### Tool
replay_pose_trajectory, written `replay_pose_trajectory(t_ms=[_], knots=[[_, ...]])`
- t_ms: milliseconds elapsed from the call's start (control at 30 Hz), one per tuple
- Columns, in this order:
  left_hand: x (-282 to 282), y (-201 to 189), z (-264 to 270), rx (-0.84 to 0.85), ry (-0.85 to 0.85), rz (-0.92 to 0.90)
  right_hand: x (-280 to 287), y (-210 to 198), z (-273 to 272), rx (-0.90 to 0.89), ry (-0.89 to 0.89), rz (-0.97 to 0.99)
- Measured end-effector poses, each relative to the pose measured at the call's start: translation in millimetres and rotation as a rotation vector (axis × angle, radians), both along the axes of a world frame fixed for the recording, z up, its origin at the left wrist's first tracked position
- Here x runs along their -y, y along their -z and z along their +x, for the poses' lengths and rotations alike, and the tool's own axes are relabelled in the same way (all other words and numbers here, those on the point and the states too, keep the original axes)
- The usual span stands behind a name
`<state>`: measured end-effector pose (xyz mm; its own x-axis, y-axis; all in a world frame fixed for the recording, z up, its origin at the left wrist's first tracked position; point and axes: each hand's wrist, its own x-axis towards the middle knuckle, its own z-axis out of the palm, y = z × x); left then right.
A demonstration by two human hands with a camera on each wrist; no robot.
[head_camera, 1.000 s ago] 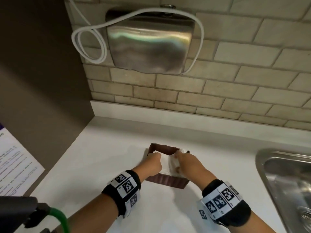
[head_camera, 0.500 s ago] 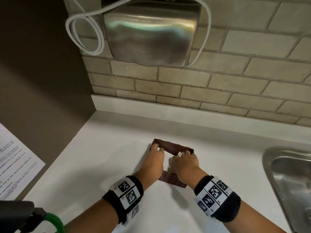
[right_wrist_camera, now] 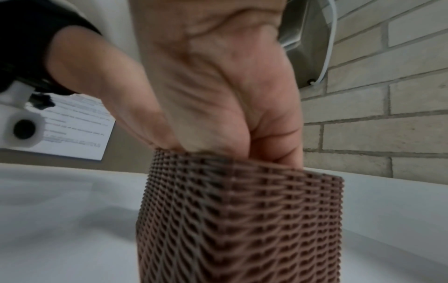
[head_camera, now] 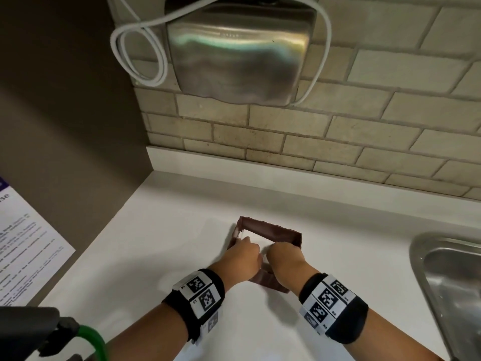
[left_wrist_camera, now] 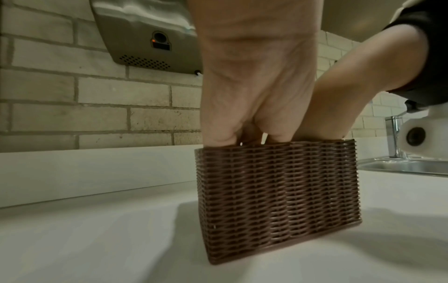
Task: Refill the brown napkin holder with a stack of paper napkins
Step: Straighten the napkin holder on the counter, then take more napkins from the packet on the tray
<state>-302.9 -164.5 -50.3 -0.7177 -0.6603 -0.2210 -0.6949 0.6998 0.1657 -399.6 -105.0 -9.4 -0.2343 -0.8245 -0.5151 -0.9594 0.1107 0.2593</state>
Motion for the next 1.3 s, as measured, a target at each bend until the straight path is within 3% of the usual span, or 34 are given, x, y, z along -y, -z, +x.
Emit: replay_pose_trajectory(t_ms=[133,267,500,633,800,967,1167,1300], knots=[[-2,-4,-1,0.081,0.027,-0.038,2,4,-5,0.034,0.038,-0.039],[3,-1,5,-0.165,0.013,0.106,-3,-8,-12,0.134,0.104,-0.173],[-38,-14,49,-0.686,-0.024,0.102,-45,-32,-2,0.398,0.076,-0.530],[-81,-19,96,-0.720,-0.148,0.164,-67,-30,22,0.488,0.021,-0.555],[-137,-10,172,-0.733,-0.322,0.181,-81,-12,69,0.630,-0.138,-0.451],[-201,22,264,-0.715,-0.658,0.269,-95,9,135,0.748,-0.363,-0.268],[-295,58,353,-0.630,-1.110,0.168,-125,35,222,0.880,-0.583,0.018],[-331,88,390,-0.533,-1.304,0.145,-144,62,276,0.970,-0.779,0.204]])
